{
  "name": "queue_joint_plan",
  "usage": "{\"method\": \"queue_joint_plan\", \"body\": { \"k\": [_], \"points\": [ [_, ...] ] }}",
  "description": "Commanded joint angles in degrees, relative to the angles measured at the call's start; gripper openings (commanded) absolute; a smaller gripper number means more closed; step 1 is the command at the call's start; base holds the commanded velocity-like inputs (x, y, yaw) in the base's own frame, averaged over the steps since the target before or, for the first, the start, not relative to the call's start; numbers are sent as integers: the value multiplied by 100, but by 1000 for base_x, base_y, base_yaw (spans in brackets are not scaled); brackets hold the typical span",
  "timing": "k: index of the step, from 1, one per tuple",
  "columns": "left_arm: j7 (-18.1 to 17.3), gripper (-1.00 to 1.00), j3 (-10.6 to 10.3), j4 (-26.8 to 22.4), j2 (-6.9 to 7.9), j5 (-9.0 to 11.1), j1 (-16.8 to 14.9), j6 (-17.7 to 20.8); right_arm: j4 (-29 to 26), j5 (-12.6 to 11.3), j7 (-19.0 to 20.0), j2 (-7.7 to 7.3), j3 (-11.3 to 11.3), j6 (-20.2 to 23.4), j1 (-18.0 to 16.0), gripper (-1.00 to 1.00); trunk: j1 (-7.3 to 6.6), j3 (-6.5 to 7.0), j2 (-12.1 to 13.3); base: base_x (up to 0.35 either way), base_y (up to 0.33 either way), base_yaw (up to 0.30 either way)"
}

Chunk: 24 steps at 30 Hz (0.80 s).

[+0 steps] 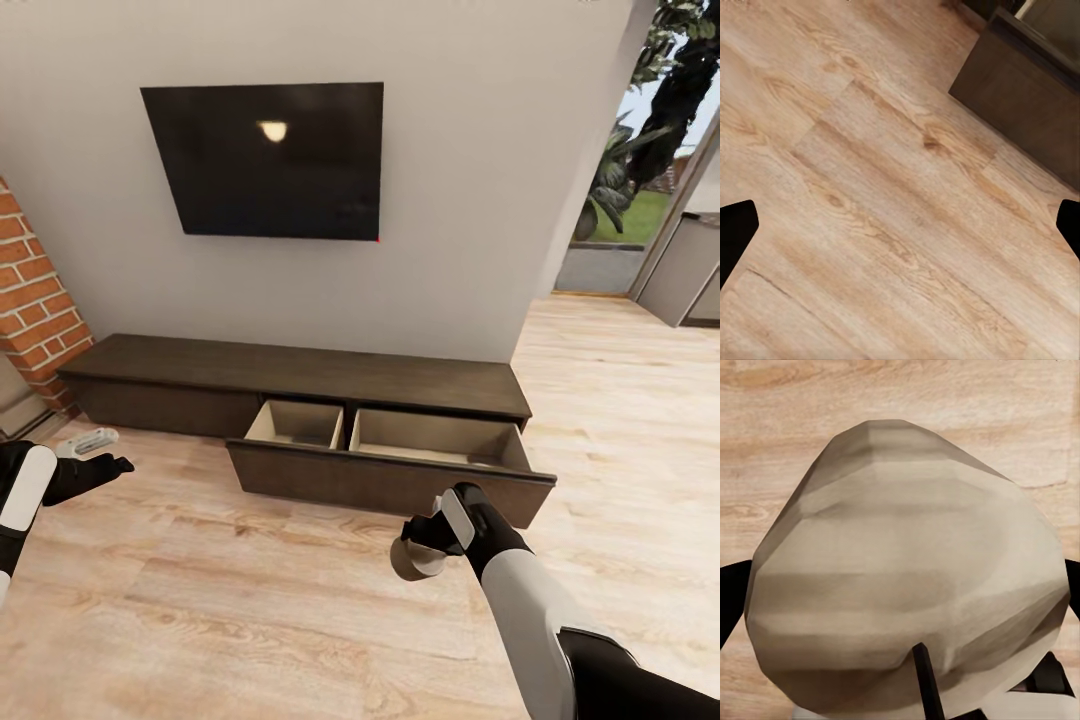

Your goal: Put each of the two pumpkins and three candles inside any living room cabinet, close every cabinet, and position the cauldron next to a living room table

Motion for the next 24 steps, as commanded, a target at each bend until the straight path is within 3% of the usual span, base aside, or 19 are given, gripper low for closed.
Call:
{"method": "queue_joint_plan", "body": {
  "k": [1, 4, 11, 24],
  "points": [
    [53, 100, 2, -4, 1, 61, -3, 19, -8, -64, -53, 6, -26, 12, -2, -100, -23, 13, 39, 0, 0, 0],
    [54, 100, 2, -4, 1, 62, -3, 19, -8, -67, -46, 6, -25, 11, -2, -100, -89, 67, 159, 0, 0, 0],
    [53, 100, -4, -60, 1, 70, -2, 19, -8, -67, 7, 6, -24, -44, -2, -100, -89, 67, 159, 35, 12, 0],
    [56, 100, -7, -68, 1, 64, -3, 19, -5, -68, 115, 6, -31, -59, -2, -100, -89, 67, 159, 279, 107, 0]
  ]
}}
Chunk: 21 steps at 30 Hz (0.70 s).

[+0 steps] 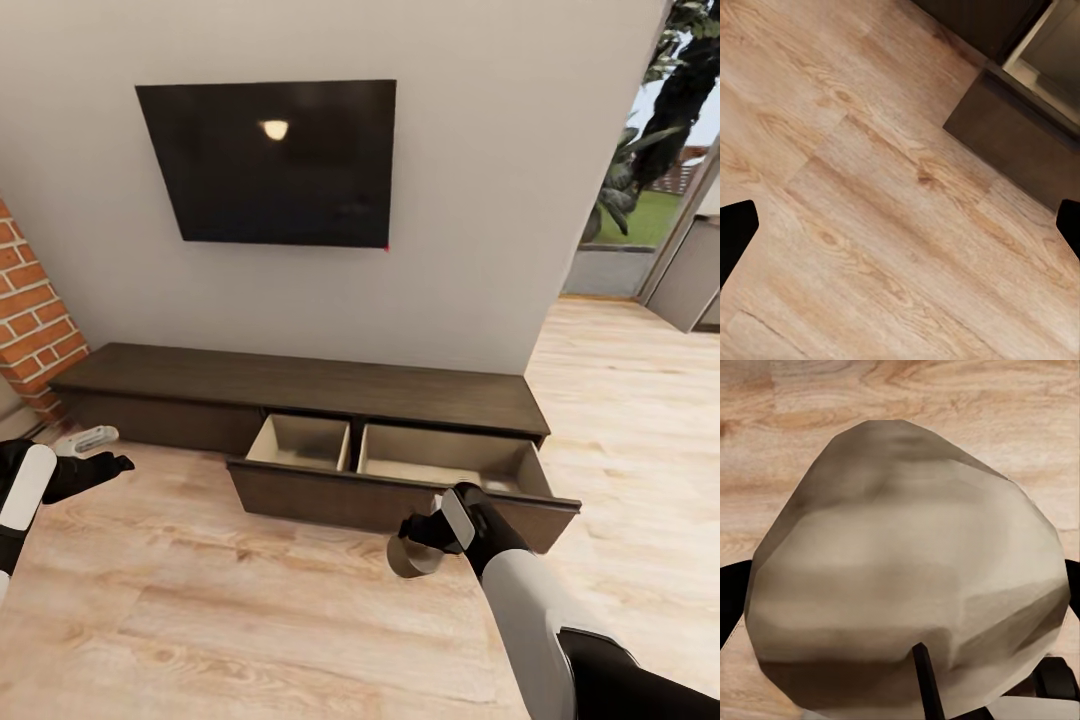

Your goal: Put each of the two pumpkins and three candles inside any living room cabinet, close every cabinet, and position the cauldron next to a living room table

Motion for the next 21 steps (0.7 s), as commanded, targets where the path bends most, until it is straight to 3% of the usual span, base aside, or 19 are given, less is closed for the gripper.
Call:
{"method": "queue_joint_plan", "body": {
  "k": [1, 13, 21],
  "points": [
    [54, 100, 2, -10, 1, 56, -5, 17, -10, -73, -55, 6, -28, 12, -3, -100, 3, -5, -3, 311, 92, 0],
    [57, 100, 1, -22, 1, 50, -4, 17, 12, -73, -59, 6, -29, 12, -3, -100, 3, -5, -3, 318, 26, 0],
    [62, 100, -6, -27, 1, 44, -3, 17, 22, -73, -63, 6, -29, 12, -3, -100, 3, -5, -3, 204, -9, 0]
  ]
}}
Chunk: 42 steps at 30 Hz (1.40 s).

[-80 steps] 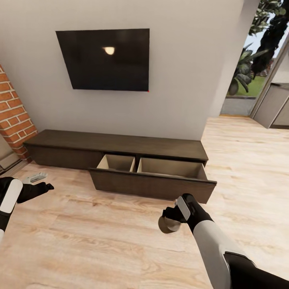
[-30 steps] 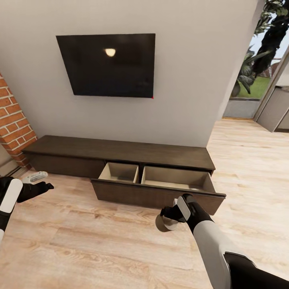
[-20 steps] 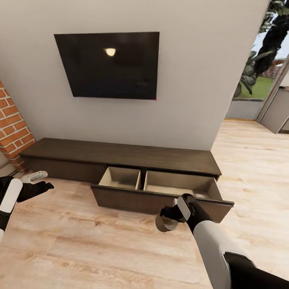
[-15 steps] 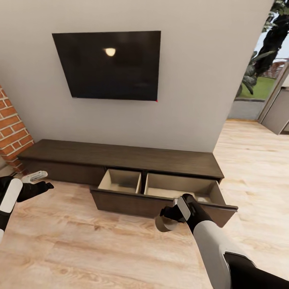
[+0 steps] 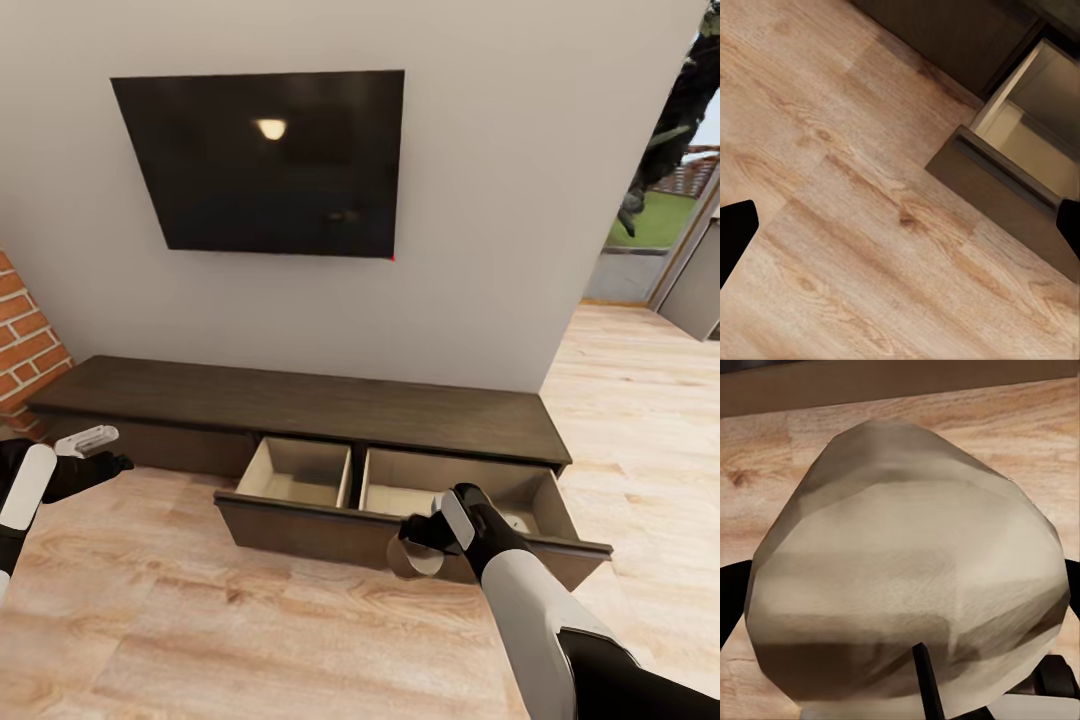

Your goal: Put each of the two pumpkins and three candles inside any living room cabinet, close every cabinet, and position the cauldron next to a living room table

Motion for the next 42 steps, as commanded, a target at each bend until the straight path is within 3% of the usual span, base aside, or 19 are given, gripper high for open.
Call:
{"method": "queue_joint_plan", "body": {
  "k": [1, 15, 19, 21, 23, 24, 27, 33, 42],
  "points": [
    [54, 100, 2, -5, 1, 60, -4, 19, -8, -77, -55, 6, -27, 11, -4, -100, 2, -5, -3, 251, -46, 0],
    [51, 100, 23, 29, 24, 98, -4, 19, -7, -77, -55, 6, -27, 11, -4, -100, 2, -5, -3, 87, -9, 0],
    [44, 100, 65, 74, 62, 215, -4, 19, -7, -77, -55, 6, -27, 11, -4, -100, 2, -5, -3, 2, 0, 0],
    [42, 100, 267, 84, 109, 337, -4, 19, -7, -77, -55, 6, -27, 7, -4, -100, 2, -5, -3, 0, 0, 0],
    [44, 100, 478, 85, 138, 369, -4, 19, -7, -77, -55, 6, -27, 7, -4, -100, 2, -5, -3, 0, 0, 0],
    [46, 100, 681, 86, 166, 390, -4, 19, -7, -77, -55, 6, -27, 5, -4, -100, 2, -5, -3, 0, 0, 0],
    [43, 100, 932, 90, 206, 415, -4, 19, -7, -79, -55, 6, -27, 4, -4, -100, 2, -5, -3, 0, 0, 0],
    [42, 100, 1100, 92, 258, 452, -3, 19, -5, -93, -55, 6, -27, -5, -4, -100, 2, -5, -3, 0, 0, 0],
    [42, 100, 1125, 56, 278, 475, -3, 19, 1, -97, -55, 6, -27, -6, -4, -100, 2, -5, -3, 0, 0, 0]
  ]
}}
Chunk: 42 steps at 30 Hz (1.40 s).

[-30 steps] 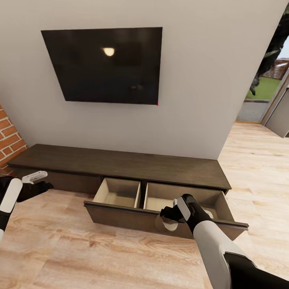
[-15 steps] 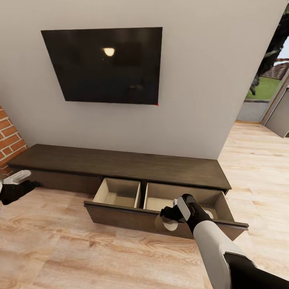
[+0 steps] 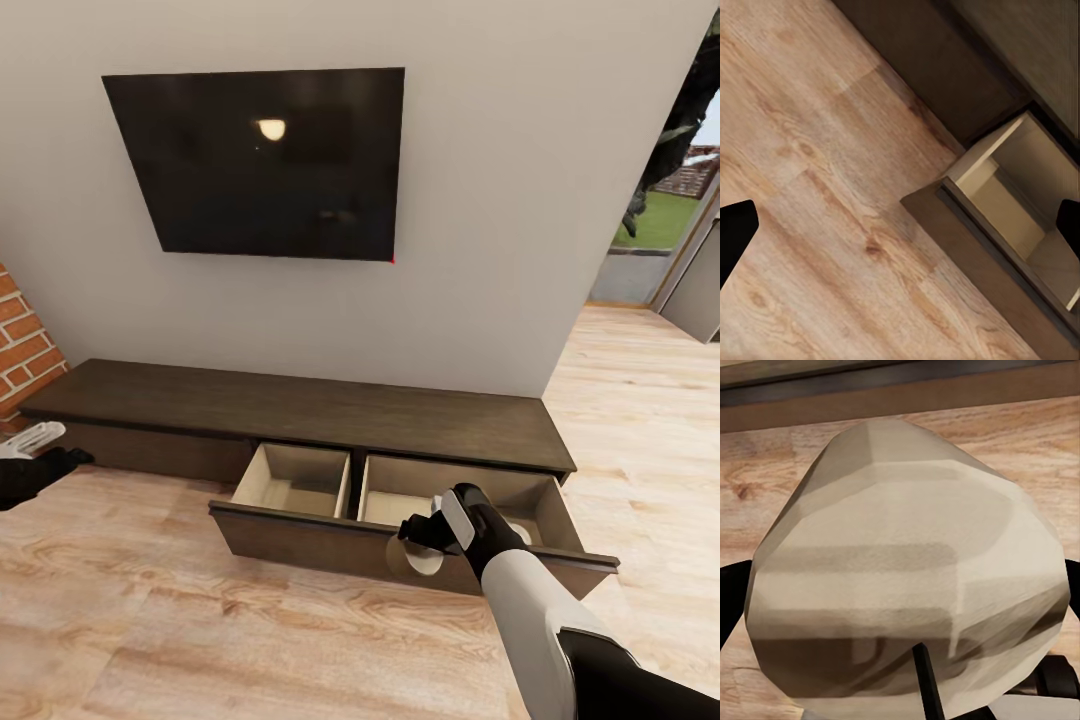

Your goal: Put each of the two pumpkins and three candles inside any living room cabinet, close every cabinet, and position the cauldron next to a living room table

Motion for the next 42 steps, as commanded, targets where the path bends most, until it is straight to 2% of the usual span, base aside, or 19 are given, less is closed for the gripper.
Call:
{"method": "queue_joint_plan", "body": {
  "k": [1, 28, 32, 33, 34, 35, 37, 38, 39, 42],
  "points": [
    [54, 100, 4, -19, -1, 61, -4, 20, -8, -66, -55, 6, -26, 13, -3, -100, 0, -5, -3, 0, 0, 0],
    [31, 100, 5, 15, 22, 63, -4, 20, -8, -72, -55, 6, -35, 12, -3, -100, 0, -5, -3, 144, -19, 0],
    [-26, 100, 5, 18, 75, 289, -1, 20, -8, -70, -55, 3, -35, 12, -3, -100, 0, -5, -3, 46, -22, 0],
    [-85, 100, 5, 21, 146, 458, 18, 20, -8, -70, -55, 2, -35, 12, -3, -100, 0, -5, -3, 19, -9, 0],
    [-299, 100, 1, 26, 329, 703, 156, 20, -8, -67, -55, 0, -38, 12, -3, -100, 0, -5, -3, 10, -5, 0],
    [-427, 100, 0, 26, 424, 780, 224, 20, -8, -67, -55, 0, -39, 12, -3, -100, 0, -5, -3, 8, -4, 0],
    [-1271, 100, -15, -6, 948, 1108, 536, 20, -8, -66, -55, -1, -38, 12, -3, -100, 0, -5, -3, 4, -2, 0],
    [-1526, 100, -20, -16, 1079, 1175, 621, 20, -8, -66, -55, -1, -37, 12, -3, -100, 0, -5, -3, 3, -1, 0],
    [-2022, 100, -31, -47, 1291, 1267, 809, 20, -8, -66, -55, -1, -38, 12, -3, -100, 0, -5, -3, 2, -1, 0],
    [-2780, 100, -48, -390, 1564, 1375, 1222, 20, -8, -66, -55, -1, -42, 12, -3, -100, 0, -5, -3, 0, 0, 0]
  ]
}}
